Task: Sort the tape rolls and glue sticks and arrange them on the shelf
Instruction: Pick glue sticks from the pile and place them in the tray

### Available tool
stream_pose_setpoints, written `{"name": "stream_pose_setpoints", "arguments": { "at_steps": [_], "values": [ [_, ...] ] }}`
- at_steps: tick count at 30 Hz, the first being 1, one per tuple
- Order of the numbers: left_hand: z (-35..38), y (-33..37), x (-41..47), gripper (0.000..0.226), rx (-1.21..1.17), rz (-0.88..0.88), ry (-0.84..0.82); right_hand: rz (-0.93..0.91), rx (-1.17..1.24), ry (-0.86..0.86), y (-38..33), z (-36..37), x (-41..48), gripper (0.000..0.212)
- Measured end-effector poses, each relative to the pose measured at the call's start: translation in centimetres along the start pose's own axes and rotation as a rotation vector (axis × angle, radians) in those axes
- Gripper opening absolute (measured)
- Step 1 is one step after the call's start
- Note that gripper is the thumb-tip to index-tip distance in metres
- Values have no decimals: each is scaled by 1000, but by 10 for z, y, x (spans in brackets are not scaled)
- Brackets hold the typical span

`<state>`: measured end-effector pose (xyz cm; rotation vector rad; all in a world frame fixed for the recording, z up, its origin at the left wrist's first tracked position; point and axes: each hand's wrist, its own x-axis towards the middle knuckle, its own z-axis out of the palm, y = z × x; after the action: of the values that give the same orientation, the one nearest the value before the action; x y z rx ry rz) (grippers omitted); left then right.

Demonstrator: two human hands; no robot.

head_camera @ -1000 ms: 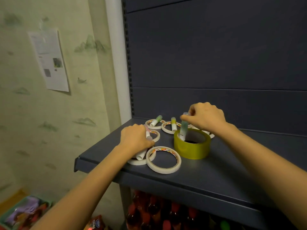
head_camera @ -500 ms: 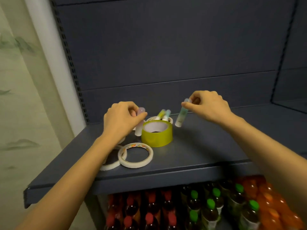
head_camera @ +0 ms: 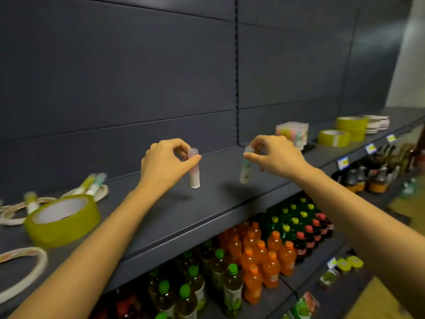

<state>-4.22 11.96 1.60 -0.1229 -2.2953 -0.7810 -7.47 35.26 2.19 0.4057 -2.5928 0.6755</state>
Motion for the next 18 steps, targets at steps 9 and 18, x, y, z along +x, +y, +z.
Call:
{"name": "stream_pose_setpoints", "arguments": {
  "at_steps": [9, 18],
  "values": [
    [137, 101, 27, 8, -113, 17, -129, 94, -118, 27, 156, -63, 8, 28],
    [240, 184, 56, 9, -83, 61, -156, 63, 36, 80, 269, -98, 31, 13]
  ]
}}
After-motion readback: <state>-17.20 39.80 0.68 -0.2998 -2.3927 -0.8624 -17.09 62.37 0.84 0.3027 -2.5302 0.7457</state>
